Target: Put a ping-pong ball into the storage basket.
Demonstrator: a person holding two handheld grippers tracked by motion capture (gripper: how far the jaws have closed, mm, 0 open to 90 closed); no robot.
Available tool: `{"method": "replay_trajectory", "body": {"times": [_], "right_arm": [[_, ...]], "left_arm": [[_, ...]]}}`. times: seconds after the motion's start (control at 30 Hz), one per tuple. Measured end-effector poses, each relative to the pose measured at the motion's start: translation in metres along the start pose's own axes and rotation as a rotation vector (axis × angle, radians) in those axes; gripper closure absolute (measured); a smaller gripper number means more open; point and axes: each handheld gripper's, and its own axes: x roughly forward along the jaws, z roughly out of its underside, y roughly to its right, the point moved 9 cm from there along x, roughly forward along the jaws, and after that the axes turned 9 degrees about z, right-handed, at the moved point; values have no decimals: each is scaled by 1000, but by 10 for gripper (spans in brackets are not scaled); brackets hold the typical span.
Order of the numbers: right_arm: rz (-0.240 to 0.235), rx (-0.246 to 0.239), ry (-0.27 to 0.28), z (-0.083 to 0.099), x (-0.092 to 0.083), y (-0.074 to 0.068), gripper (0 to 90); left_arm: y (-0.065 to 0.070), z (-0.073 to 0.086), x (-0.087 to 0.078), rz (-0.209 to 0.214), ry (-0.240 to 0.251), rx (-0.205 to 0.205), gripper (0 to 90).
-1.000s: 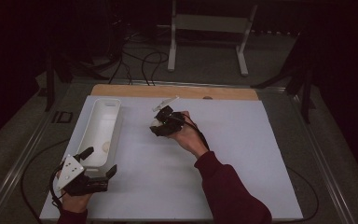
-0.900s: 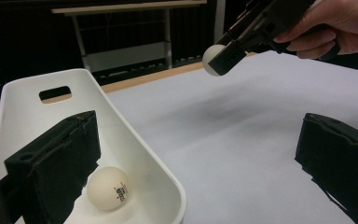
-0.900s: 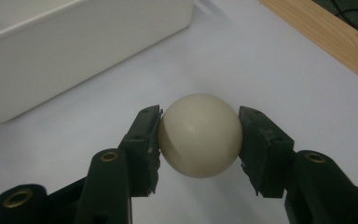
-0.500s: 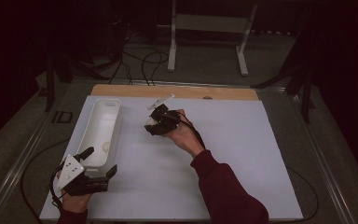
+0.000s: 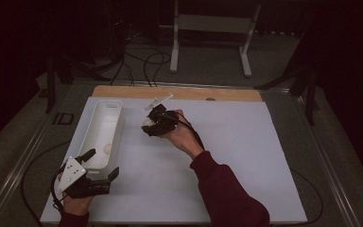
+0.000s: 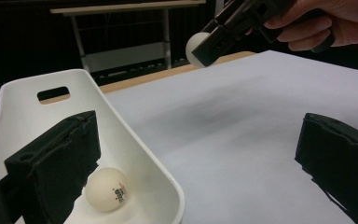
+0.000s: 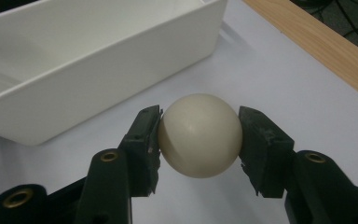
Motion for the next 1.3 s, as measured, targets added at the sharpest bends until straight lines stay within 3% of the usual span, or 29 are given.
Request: {"method": "replay_trajectory", "body": {"times": [1.3], "right_arm": [[-52, -45, 34, -34, 8, -33, 504]], "left_arm": [[-1, 0, 0, 1, 2, -1, 0]]}}
